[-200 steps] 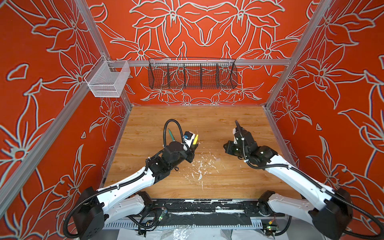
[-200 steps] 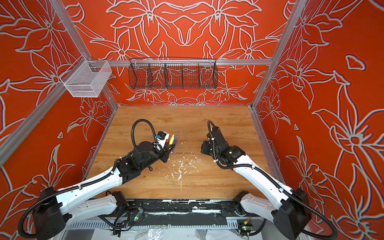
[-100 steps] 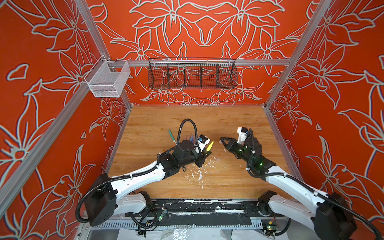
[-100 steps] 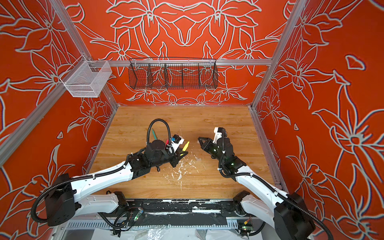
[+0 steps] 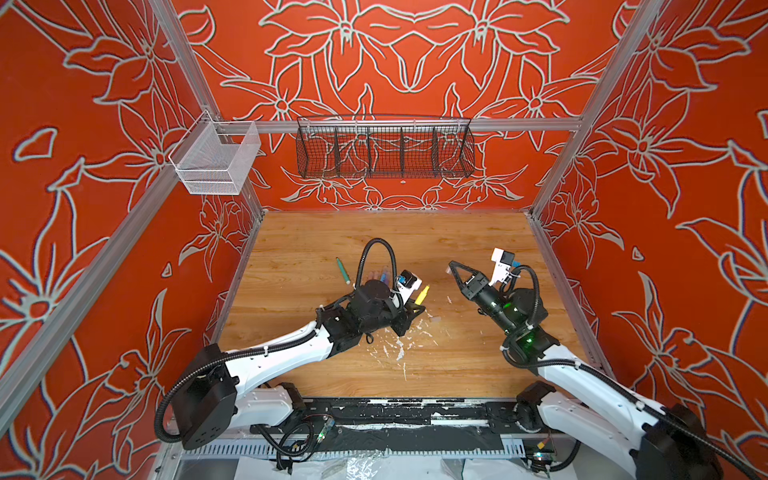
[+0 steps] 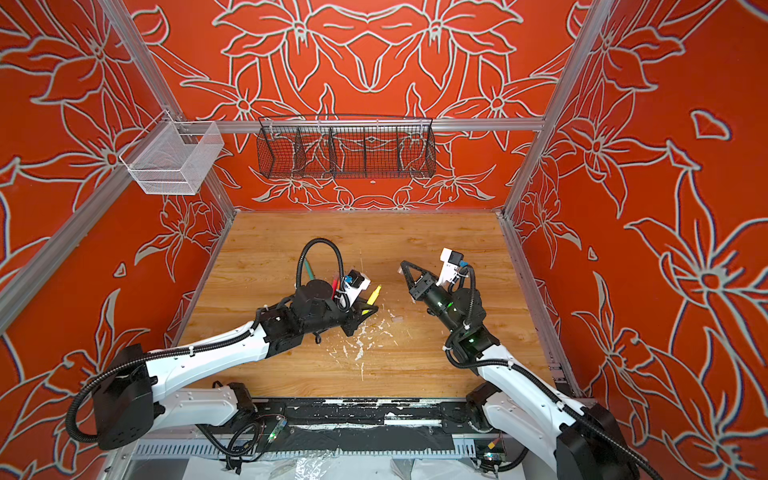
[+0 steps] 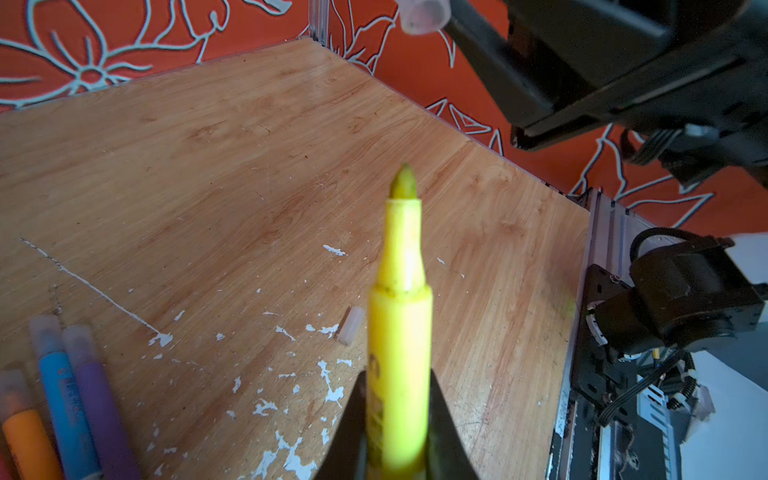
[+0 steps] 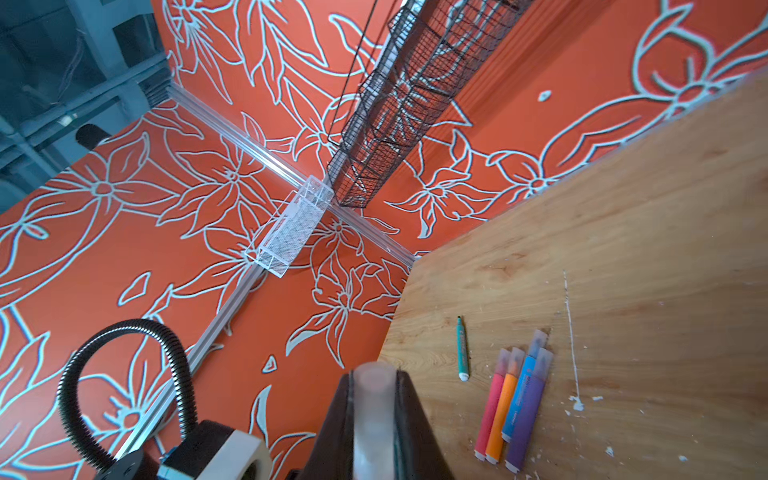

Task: Insert the pens into the pen caps
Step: 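Lift the cap and carry it above the yellow marker tip with right gripper, then align the held cap over the yellow marker tip with the right gripper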

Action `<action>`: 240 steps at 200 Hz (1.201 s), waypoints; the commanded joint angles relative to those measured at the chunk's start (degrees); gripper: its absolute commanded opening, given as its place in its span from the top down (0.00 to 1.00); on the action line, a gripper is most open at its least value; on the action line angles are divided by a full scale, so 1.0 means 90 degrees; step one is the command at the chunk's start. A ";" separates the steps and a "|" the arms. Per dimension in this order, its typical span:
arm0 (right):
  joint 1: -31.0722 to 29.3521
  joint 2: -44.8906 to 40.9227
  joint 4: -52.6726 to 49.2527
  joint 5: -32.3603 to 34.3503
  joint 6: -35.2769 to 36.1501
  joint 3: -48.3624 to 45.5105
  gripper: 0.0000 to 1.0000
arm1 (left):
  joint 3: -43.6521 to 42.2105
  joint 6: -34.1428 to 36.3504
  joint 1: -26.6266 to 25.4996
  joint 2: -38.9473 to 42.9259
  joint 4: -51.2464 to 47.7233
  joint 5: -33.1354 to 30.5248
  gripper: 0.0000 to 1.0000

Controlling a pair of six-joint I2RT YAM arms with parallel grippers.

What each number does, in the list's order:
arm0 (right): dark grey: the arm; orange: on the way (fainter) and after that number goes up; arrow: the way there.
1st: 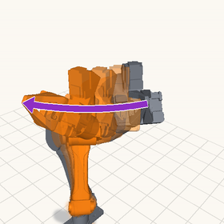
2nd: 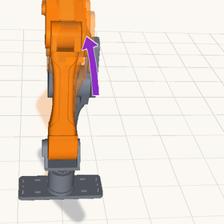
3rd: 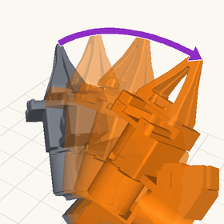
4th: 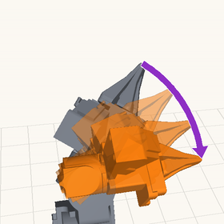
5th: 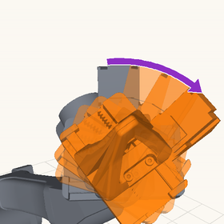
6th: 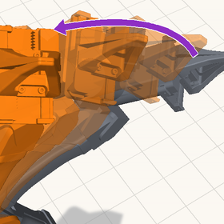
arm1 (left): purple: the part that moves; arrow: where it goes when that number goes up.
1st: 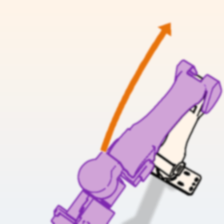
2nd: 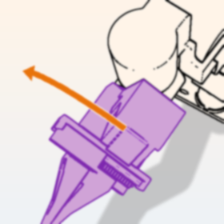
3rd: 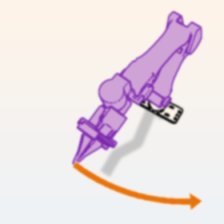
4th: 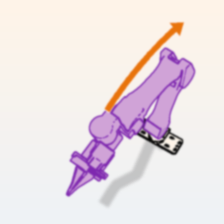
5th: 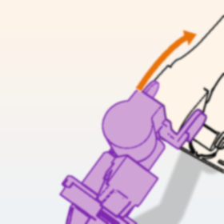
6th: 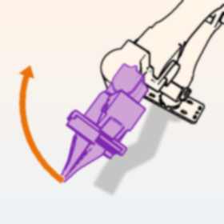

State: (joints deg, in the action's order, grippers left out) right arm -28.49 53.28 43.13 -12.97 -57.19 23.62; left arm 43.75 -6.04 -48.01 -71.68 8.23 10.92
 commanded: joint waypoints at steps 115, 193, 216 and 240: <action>-0.0260 0.1111 0.1953 -0.1076 -0.0035 0.0035 1.00 | 0.0208 -0.0002 -0.0017 -0.0063 0.0072 -0.0012 1.00; -0.0363 0.1251 0.1989 -0.0948 0.0077 -0.0080 1.00 | 0.0169 0.0015 -0.0017 0.0026 0.0079 -0.0060 1.00; -0.0367 0.1274 0.1991 -0.0909 0.0095 -0.0105 1.00 | 0.0159 0.0017 -0.0017 0.0053 0.0072 -0.0124 1.00; -0.0376 0.1338 0.2054 -0.0971 0.0108 -0.0119 1.00 | 0.0149 0.0036 -0.0017 0.0071 0.0052 -0.0234 1.00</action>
State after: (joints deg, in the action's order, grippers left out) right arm -31.53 64.64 58.72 -21.50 -56.97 23.59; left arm 44.05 -6.04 -48.01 -72.16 8.21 9.93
